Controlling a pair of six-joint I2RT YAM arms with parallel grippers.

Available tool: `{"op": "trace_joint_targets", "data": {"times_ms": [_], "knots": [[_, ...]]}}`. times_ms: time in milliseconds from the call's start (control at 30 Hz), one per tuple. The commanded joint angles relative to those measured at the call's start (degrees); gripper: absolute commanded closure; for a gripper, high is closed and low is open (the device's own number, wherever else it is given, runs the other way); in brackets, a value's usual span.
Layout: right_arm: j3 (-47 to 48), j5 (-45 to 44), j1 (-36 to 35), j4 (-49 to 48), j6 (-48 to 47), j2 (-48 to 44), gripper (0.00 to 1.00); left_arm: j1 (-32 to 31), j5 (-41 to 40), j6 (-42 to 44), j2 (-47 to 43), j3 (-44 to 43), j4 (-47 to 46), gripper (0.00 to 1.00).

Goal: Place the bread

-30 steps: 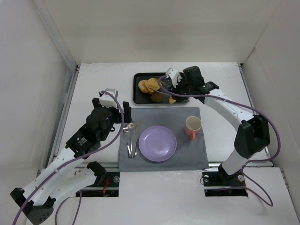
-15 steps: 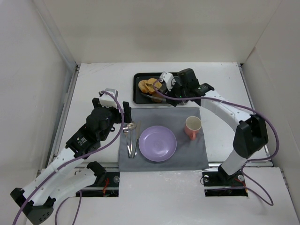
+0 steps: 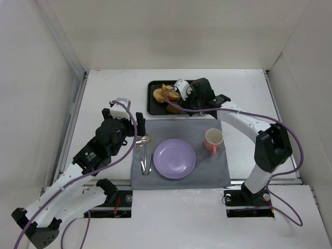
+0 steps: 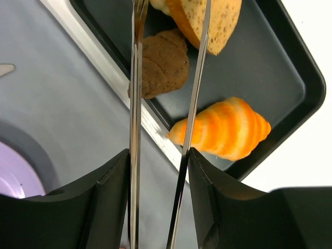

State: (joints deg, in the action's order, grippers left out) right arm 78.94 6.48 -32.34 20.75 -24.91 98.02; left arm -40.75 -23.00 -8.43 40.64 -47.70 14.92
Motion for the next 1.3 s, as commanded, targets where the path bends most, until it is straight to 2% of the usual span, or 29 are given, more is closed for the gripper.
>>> {"op": "trace_joint_targets", "data": {"times_ms": [0,100,200,233,433,633,767,833,1000,1133,1267], "knots": [[-1.07,-3.93,-0.62,-4.67,1.18,-0.20,0.49,0.06,-0.99,-0.28,-0.39,-1.34,-1.12,0.00],[-2.29,-5.16,-0.62,-5.89,1.18,-0.20,0.52,0.06,-0.99,-0.28,-0.39,-1.34,-1.12,0.00],[-2.30,-6.30,-0.62,-6.51,1.18,-0.20,0.61,0.06,-0.99,-0.28,-0.39,-1.34,-1.12,0.00],[-2.90,-6.30,-0.62,-6.51,1.18,-0.20,0.67,0.06,-0.99,-0.28,-0.39,-1.34,-1.12,0.00],[-2.91,-6.83,-0.62,-6.51,1.70,-2.65,0.83,0.06,-0.99,-0.28,-0.39,-1.34,-1.12,0.00],[-2.91,-4.82,-0.62,-3.45,1.70,-9.84,0.84,0.06,-0.99,-0.28,-0.39,-1.34,-1.12,0.00],[-2.91,0.01,-0.62,1.46,1.70,-17.23,0.84,0.06,-1.52,-0.28,-0.39,-1.34,-1.12,0.00],[-3.53,5.10,-0.62,4.54,0.39,-21.53,0.84,0.06,-1.52,-0.28,-0.39,-1.34,-1.12,0.00],[-5.37,20.55,-0.62,18.05,-7.51,-28.40,0.84,0.06,-1.52,-0.28,-0.39,-1.34,-1.12,0.00],[-7.39,25.41,-0.62,26.60,-15.68,-32.62,0.84,0.06,-1.52,-0.28,-0.39,-1.34,-1.12,0.00],[-8.54,26.13,-0.62,34.34,-22.54,-33.94,0.84,0.06,-2.13,-0.28,0.14,-1.34,-1.12,0.00]]}}
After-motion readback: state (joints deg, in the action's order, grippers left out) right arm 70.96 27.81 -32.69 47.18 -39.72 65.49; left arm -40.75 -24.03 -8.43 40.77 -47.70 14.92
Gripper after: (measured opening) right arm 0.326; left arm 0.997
